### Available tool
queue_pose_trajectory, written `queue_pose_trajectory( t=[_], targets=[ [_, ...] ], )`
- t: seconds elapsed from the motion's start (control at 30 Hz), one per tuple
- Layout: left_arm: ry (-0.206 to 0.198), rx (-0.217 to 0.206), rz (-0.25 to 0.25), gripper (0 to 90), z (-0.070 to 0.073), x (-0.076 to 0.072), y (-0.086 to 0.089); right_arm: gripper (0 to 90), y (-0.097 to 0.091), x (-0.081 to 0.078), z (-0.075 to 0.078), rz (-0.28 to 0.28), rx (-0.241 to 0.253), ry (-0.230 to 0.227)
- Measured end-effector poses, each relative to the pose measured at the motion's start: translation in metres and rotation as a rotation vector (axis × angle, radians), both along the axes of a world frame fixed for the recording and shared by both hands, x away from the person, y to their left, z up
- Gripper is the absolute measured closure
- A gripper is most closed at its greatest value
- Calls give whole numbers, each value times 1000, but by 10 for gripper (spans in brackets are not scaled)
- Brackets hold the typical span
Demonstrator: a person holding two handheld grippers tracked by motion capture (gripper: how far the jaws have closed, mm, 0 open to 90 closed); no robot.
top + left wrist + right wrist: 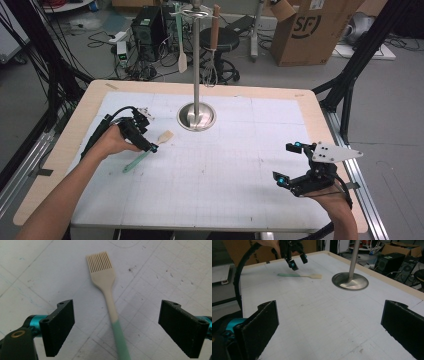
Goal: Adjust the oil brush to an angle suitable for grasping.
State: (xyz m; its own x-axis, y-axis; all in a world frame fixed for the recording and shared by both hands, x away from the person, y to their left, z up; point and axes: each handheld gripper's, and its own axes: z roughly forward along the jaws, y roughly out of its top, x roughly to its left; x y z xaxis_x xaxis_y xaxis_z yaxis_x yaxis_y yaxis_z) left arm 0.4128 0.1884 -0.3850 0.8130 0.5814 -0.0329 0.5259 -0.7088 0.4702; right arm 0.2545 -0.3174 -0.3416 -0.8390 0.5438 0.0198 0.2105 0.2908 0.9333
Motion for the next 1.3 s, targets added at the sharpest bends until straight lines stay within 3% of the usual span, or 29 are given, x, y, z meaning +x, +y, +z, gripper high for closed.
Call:
queue_pose_trajectory(
  t=[0.33, 0.4, 0.53, 0.63, 0.73, 0.8, 1.03, 1.3],
  targets=[
    [54, 72, 19, 238, -7, 6, -2, 0, 3, 0, 1, 9, -1, -5],
    [59, 95, 17, 298, -8, 7, -3, 0, 3, 0, 1, 9, -2, -6],
    [72, 110, 26, 363, -10, 8, -7, 0, 3, 0, 1, 9, -2, -5],
    [79, 93, 61, 386, -14, 6, -11, 0, 3, 0, 0, 10, -3, -5],
    [89, 107, 63, 441, -16, 7, -11, 0, 3, 0, 0, 8, -1, -3],
    [97, 145, 41, 485, -15, 9, -10, 0, 3, 0, 0, 8, -2, -5],
    [113, 161, 52, 582, -18, 8, -15, 0, 2, 0, -1, 7, -7, 1],
    [128, 212, 44, 705, -22, 7, -20, 0, 3, 0, -1, 11, -7, 3]
  ],
)
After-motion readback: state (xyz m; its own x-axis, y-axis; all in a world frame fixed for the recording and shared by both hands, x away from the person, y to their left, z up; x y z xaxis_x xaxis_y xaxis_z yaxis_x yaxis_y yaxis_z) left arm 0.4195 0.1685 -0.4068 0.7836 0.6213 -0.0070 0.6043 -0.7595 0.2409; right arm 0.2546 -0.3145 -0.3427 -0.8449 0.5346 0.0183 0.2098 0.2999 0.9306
